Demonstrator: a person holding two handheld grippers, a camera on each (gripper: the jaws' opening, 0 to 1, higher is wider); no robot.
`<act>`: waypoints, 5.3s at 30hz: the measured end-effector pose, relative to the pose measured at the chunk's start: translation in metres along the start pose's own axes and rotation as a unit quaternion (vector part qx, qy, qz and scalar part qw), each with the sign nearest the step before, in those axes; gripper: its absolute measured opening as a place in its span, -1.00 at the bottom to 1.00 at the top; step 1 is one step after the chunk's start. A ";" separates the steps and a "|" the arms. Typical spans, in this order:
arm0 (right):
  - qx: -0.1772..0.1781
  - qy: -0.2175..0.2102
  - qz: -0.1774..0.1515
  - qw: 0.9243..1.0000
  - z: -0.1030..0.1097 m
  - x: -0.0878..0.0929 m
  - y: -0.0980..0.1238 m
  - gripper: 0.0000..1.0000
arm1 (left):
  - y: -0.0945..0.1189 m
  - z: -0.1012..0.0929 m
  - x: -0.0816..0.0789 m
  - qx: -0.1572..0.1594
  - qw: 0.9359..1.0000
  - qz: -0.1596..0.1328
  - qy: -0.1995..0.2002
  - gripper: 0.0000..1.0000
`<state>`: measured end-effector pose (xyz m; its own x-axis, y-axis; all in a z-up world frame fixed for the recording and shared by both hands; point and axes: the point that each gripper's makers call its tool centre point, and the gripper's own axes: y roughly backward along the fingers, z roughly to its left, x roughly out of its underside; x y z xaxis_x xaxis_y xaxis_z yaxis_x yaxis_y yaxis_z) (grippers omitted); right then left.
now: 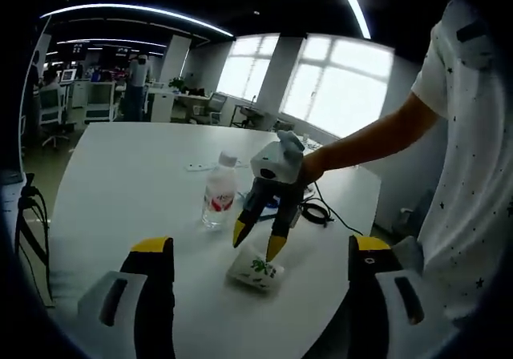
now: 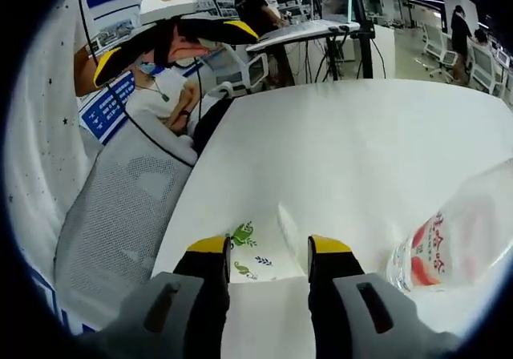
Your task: Arrange the tabletop items into an orderly group along one side of the table until the central work area is clear of visible clutter.
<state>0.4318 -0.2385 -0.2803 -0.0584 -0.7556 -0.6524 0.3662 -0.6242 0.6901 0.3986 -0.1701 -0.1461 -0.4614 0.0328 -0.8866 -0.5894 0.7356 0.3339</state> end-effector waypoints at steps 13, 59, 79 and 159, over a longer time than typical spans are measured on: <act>-0.008 -0.005 0.015 1.000 0.001 0.008 0.006 -0.60 | -0.003 0.003 0.002 0.001 1.000 -0.004 0.006 0.82; -0.091 -0.032 0.043 0.994 0.062 0.011 0.035 -1.00 | -0.009 -0.017 0.007 0.014 1.000 -0.003 0.002 0.78; 0.004 -0.017 0.060 0.998 0.042 0.020 0.096 -1.00 | -0.013 -0.026 0.003 0.022 1.000 -0.009 -0.004 0.78; 0.160 0.237 0.287 0.914 -0.069 0.073 0.114 -0.89 | -0.016 -0.020 0.014 0.016 1.000 -0.012 0.024 0.76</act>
<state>0.5328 -0.3507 -0.2709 0.4946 -0.8535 -0.1639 -0.0839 -0.2346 0.9685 0.3880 -0.1952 -0.1577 -0.4786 -0.0171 -0.8779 -0.5795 0.7573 0.3012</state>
